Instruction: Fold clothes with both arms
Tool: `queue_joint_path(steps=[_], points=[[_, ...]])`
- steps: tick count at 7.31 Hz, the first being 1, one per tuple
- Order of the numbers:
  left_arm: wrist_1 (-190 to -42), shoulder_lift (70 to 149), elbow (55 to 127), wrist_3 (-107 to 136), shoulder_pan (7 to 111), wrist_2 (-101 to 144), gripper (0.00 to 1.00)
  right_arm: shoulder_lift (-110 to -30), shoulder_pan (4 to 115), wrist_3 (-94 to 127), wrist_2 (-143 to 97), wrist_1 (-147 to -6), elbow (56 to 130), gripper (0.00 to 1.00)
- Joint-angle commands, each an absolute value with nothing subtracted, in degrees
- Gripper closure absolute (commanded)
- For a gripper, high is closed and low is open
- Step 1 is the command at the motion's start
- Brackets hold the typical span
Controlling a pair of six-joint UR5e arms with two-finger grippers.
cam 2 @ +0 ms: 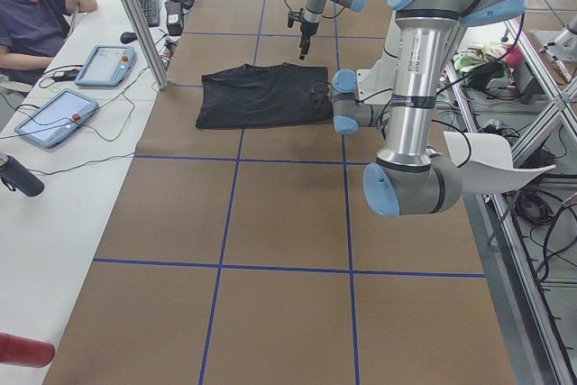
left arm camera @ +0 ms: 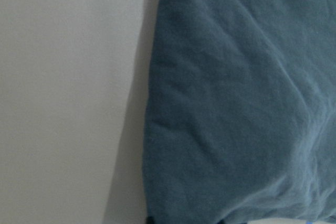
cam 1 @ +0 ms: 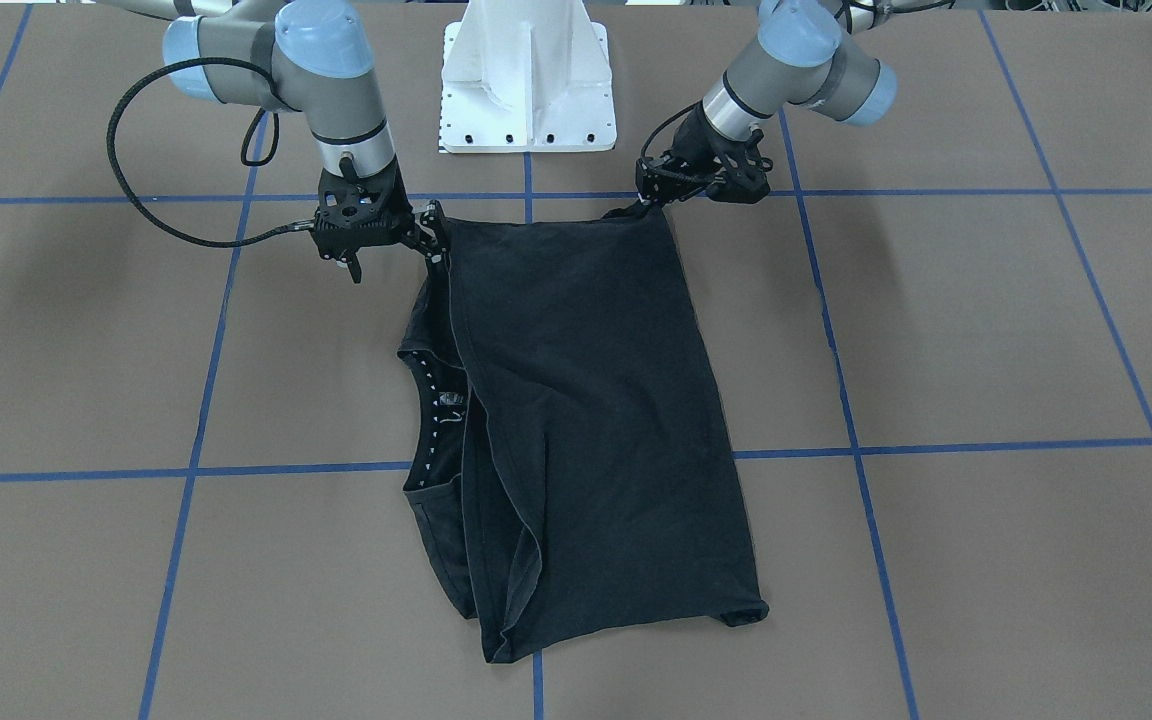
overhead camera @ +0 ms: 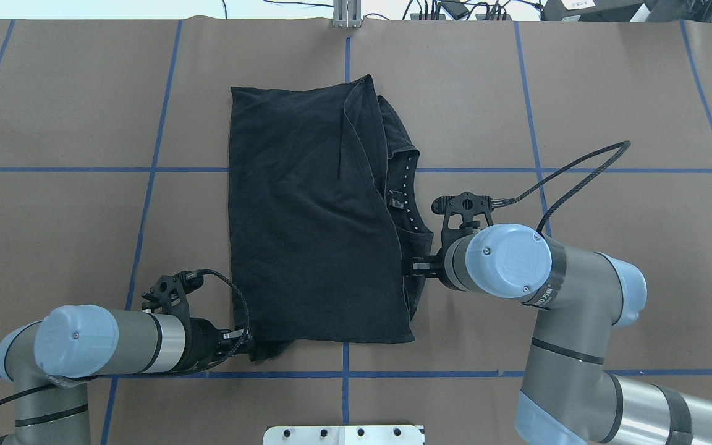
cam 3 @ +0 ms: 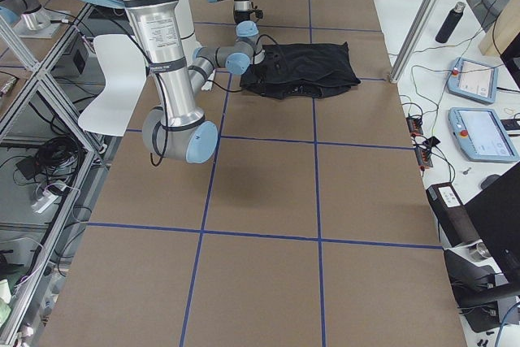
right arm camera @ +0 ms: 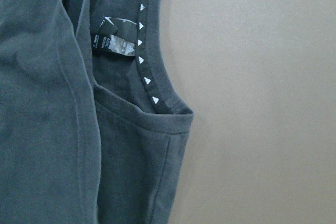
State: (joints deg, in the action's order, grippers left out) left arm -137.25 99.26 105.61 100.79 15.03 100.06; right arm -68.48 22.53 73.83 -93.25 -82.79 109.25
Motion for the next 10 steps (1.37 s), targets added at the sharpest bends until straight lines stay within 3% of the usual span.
queue_joint_path(steps=[1,4,7,8,10], points=[[-137.3,99.3,105.7,100.7,15.2,100.2,0.77,-68.5,22.4,73.8,-93.3,-82.8,109.2,0.0],[-137.3,99.1,105.7,100.7,15.4,100.2,0.59,-68.3,22.1,74.9,-93.3,-82.8,109.2,0.0],[-137.3,99.1,105.6,100.7,15.7,100.2,0.61,-68.2,22.1,75.0,-93.3,-82.8,109.2,0.0],[-137.3,99.1,105.6,100.7,15.8,100.2,0.66,-68.2,22.0,75.0,-93.3,-82.8,109.2,0.0],[-137.2,99.1,105.6,100.7,15.9,100.2,1.0,-68.2,21.6,75.4,-93.2,-82.8,109.2,0.0]])
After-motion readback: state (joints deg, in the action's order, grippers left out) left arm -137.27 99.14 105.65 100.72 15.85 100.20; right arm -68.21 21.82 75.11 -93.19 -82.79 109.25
